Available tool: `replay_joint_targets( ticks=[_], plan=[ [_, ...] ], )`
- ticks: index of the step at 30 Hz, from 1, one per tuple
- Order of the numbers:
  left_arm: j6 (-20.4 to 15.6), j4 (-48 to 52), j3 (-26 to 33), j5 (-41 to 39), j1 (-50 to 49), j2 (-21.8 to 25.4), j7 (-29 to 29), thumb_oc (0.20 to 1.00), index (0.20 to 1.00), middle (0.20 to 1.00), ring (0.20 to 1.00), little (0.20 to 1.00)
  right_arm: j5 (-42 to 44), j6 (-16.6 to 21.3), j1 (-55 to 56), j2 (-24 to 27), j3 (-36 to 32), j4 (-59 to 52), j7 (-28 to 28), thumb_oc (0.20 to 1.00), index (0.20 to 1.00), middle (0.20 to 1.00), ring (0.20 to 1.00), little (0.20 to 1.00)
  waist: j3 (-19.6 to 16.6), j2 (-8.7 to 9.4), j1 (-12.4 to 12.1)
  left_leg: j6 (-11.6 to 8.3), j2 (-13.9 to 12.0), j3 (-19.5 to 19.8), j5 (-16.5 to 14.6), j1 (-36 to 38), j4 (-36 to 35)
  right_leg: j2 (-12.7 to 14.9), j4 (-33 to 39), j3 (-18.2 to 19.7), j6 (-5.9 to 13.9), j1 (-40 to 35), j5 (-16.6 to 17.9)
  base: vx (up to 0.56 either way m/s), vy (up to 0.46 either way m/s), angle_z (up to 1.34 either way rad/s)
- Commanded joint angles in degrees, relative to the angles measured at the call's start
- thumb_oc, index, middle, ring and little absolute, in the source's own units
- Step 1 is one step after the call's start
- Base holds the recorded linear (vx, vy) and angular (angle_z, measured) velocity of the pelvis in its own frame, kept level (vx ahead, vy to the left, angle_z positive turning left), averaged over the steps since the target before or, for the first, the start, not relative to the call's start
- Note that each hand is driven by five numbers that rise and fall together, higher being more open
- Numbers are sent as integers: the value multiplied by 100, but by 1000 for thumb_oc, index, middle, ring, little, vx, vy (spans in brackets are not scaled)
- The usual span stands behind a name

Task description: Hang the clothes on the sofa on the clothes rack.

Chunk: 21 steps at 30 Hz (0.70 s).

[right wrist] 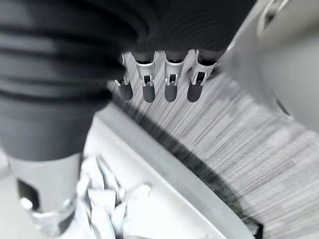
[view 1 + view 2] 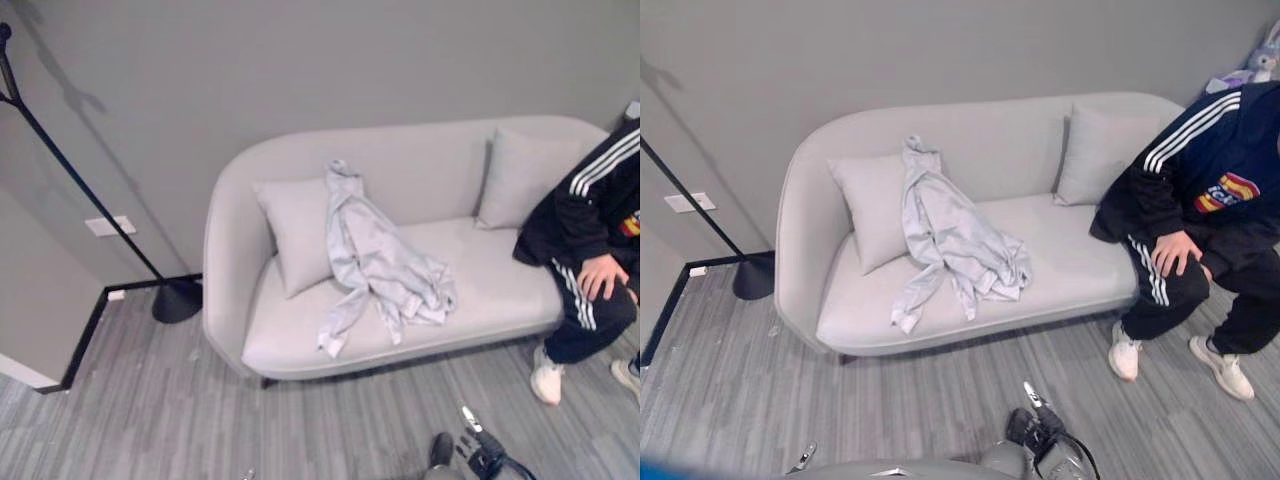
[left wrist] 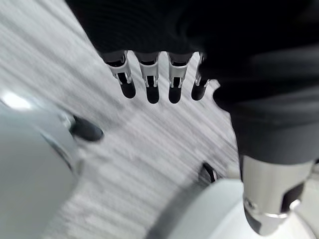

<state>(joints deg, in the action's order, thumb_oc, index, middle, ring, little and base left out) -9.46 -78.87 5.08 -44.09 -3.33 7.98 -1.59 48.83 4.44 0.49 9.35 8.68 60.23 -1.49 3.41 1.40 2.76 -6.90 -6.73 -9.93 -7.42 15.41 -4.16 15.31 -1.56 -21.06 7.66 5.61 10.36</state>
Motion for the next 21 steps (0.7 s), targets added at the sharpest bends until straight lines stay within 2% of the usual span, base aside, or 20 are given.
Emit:
replay_joint_targets(
  ticks=[1, 3, 4, 7, 8, 9, 10, 11, 12, 14, 16, 17, 18, 19, 21],
  plan=[
    [-174, 72, -208, -48, 438, -126, -1, 1000, 1000, 1000, 1000, 1000, -605, 333, -642, 86, 207, -188, -23, 1000, 1000, 1000, 1000, 1000, 213, -216, -4, -102, -861, 144, 197, 13, 504, -20, -844, 138, 136, 687, -758, 323, -382, 37],
    [-179, 194, -300, -139, 542, -167, -48, 1000, 1000, 1000, 1000, 1000, -839, 366, -722, 123, 459, -257, 6, 1000, 1000, 1000, 1000, 1000, 195, -238, -38, -142, -1055, 276, 718, -277, 971, -270, -790, 24, -82, 540, -976, 283, -380, 16],
    [-170, 372, -359, -183, 573, -191, -57, 1000, 1000, 1000, 1000, 1000, -1080, 373, -747, 146, 745, -462, 26, 1000, 1000, 1000, 1000, 1000, 176, -241, -113, -203, -1281, 292, 1163, -490, 1622, -617, -561, -29, -261, 164, -1260, 365, -489, 9],
    [-141, 690, -445, -186, 543, -189, -80, 1000, 1000, 1000, 1000, 1000, -1527, 335, -729, 270, 1068, -719, 48, 1000, 1000, 1000, 1000, 1000, 282, -70, -291, -107, -1545, 366, 1761, -1128, 3106, -994, -54, -65, -636, -460, -1471, 297, -438, -1],
    [-130, 742, -497, -134, 530, -195, -90, 1000, 1000, 1000, 1000, 1000, -1648, 309, -756, 322, 1129, -708, 54, 1000, 1000, 1000, 1000, 1000, 337, -16, -337, -53, -1596, 288, 1735, -1285, 3406, -1057, 73, -66, -703, -645, -1508, 240, -292, -17],
    [-142, 802, -526, -166, 514, -217, -80, 1000, 1000, 1000, 1000, 1000, -1750, 279, -787, 356, 1185, -704, 68, 1000, 1000, 1000, 1000, 1000, 380, 9, -399, 9, -1486, 280, 1492, -1456, 3519, -1096, 192, -25, -706, -790, -1544, 235, -195, -20],
    [-149, 922, -549, -243, 485, -234, -77, 1000, 1000, 1000, 1000, 1000, -1849, 262, -817, 403, 1259, -759, 49, 1000, 1000, 1000, 1000, 1000, 431, 46, -506, 55, -1220, 376, 1211, -1756, 3619, -1095, 295, 49, -713, -909, -1567, 282, -111, -9],
    [-177, 1097, -506, -413, 405, -240, -78, 1000, 1000, 1000, 1000, 1000, -1989, 251, -816, 466, 1327, -930, 19, 1000, 1000, 1000, 1000, 1000, 446, 79, -606, 68, -945, 329, 916, -2188, 3339, -1115, 413, 47, -674, -1083, -1630, 206, -58, 1],
    [-176, 1100, -508, -415, 399, -240, -79, 1000, 1000, 1000, 1000, 1000, -1990, 248, -811, 467, 1328, -934, 20, 1000, 1000, 1000, 1000, 1000, 443, 83, -607, 73, -939, 323, 916, -2180, 3331, -1109, 415, 48, -671, -1086, -1629, 193, -21, -1],
    [-253, 1376, -458, -647, 304, -261, -139, 1000, 1000, 1000, 1000, 1000, -2031, 263, -779, 510, 1391, -1198, 7, 1000, 1000, 1000, 1000, 1000, 459, 153, -679, 12, -923, 59, 874, -2500, 2702, -1066, 485, -7, -619, -1235, -1674, 156, 23, -22],
    [-254, 1600, -453, -735, 219, -275, -181, 1000, 1000, 1000, 1000, 1000, -2180, 295, -816, 551, 1466, -1301, 42, 1000, 1000, 1000, 1000, 1000, 486, 157, -784, -51, -756, 100, 1001, -2703, 1950, -1095, 500, 25, -590, -1344, -1740, 162, 57, -20],
    [-253, 1605, -453, -735, 215, -276, -184, 1000, 1000, 1000, 1000, 1000, -2182, 294, -815, 550, 1467, -1302, 43, 1000, 1000, 1000, 1000, 1000, 489, 165, -782, -49, -743, 93, 1017, -2682, 1917, -1085, 499, 24, -589, -1350, -1743, 174, 121, -23],
    [-259, 1647, -413, -816, 210, -286, -215, 1000, 1000, 1000, 1000, 1000, -2455, 289, -938, 555, 1580, -1435, 69, 1000, 1000, 1000, 1000, 1000, 553, 102, -918, -131, -653, 390, 1565, -2854, 1185, -1133, 420, 17, -572, -1448, -1785, 187, 131, -28],
    [-265, 1607, -404, -837, 231, -297, -232, 1000, 1000, 1000, 1000, 1000, -2638, 290, -1005, 558, 1681, -1500, 81, 1000, 1000, 1000, 1000, 1000, 589, 90, -979, -185, -668, 549, 1702, -2909, 978, -1143, 362, 55, -551, -1510, -1847, 264, 171, -20],
    [-249, 1554, -362, -867, 226, -341, -229, 1000, 1000, 1000, 1000, 1000, -2935, 253, -1061, 584, 1848, -1653, 82, 1000, 1000, 1000, 1000, 1000, 607, 76, -1038, -227, -716, 743, 1778, -2865, 810, -1136, 197, 159, -529, -1627, -1970, 245, 123, -41]
  ],
)
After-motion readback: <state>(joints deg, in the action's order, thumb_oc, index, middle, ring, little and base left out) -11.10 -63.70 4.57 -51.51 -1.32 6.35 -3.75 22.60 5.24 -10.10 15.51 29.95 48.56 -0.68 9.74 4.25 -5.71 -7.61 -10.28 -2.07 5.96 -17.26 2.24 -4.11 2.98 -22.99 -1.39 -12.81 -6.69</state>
